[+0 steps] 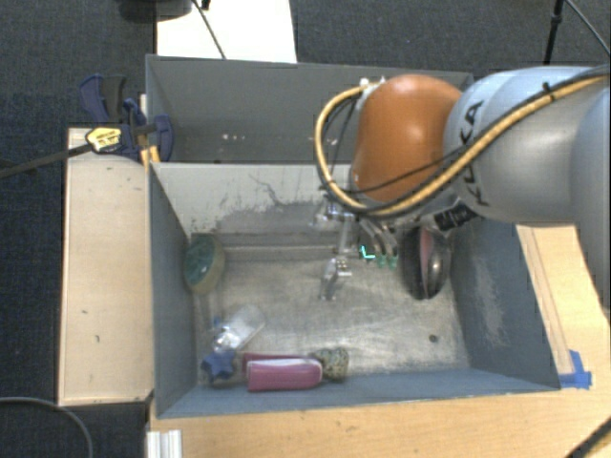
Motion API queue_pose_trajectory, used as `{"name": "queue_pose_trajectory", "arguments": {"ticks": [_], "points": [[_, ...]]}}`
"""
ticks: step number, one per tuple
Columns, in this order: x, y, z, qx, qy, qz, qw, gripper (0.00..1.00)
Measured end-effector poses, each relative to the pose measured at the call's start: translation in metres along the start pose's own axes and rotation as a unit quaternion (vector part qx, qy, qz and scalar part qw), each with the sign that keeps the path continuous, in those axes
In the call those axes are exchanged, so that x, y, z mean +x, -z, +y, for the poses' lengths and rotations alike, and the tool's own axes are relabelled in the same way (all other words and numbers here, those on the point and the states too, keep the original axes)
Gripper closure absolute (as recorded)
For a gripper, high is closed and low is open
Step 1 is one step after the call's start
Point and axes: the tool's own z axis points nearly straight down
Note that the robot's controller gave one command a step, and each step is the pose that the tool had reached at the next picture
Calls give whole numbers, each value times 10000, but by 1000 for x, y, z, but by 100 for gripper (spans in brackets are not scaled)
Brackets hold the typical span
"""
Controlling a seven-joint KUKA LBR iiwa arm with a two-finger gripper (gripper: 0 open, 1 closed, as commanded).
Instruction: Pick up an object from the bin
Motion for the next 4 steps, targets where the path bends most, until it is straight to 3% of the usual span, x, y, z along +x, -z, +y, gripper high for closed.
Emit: {"name": "queue_pose_trajectory", "arguments": {"ticks": [1, 2, 3, 4], "points": [[92, -41, 9, 5, 256, 22, 9997, 0], [89, -67, -13, 7, 2035, -14, 9791, 0], [71, -98, -21, 6, 2445, -22, 9696, 0], [68, -96, -19, -4, 2422, -78, 9702, 100]]}}
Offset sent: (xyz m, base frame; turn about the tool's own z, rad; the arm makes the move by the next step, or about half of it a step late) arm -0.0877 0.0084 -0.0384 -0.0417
